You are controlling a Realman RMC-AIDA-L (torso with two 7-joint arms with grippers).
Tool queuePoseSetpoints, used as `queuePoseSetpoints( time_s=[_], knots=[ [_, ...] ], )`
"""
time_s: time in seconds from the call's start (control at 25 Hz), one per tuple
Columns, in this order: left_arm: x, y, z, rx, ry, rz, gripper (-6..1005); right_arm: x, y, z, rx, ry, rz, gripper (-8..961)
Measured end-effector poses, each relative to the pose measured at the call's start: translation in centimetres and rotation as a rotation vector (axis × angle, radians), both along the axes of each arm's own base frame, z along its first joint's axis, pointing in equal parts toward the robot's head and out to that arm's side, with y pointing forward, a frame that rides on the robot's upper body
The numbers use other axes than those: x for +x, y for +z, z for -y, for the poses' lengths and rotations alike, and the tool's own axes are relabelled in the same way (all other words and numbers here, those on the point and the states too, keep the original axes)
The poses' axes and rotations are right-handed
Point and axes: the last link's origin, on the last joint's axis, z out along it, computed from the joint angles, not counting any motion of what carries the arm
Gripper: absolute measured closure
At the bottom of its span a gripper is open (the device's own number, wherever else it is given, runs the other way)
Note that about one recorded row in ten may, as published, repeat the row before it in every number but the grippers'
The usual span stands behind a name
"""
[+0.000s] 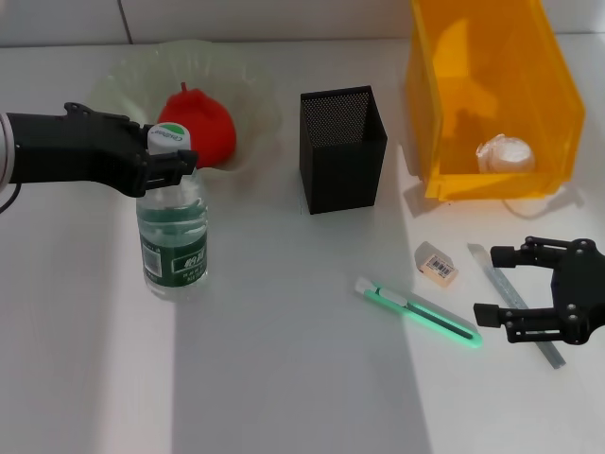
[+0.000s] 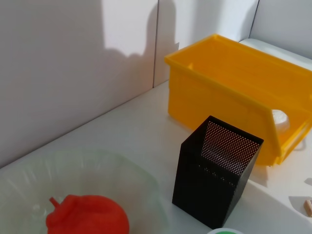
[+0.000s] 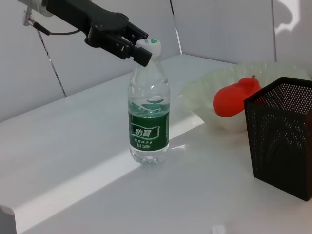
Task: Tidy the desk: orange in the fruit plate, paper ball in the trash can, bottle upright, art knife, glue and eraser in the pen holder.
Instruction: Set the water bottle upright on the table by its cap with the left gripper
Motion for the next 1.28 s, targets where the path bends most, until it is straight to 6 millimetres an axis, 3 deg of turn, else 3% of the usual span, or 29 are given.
queuePoseSetpoints(
  time_s=[1.28],
  knots=[
    [-1.4,1.9,-0.2,0.046,0.047,-0.002,542,0.1,-0.1,0.1,-0.005,-0.002,0.003,128]
  ],
)
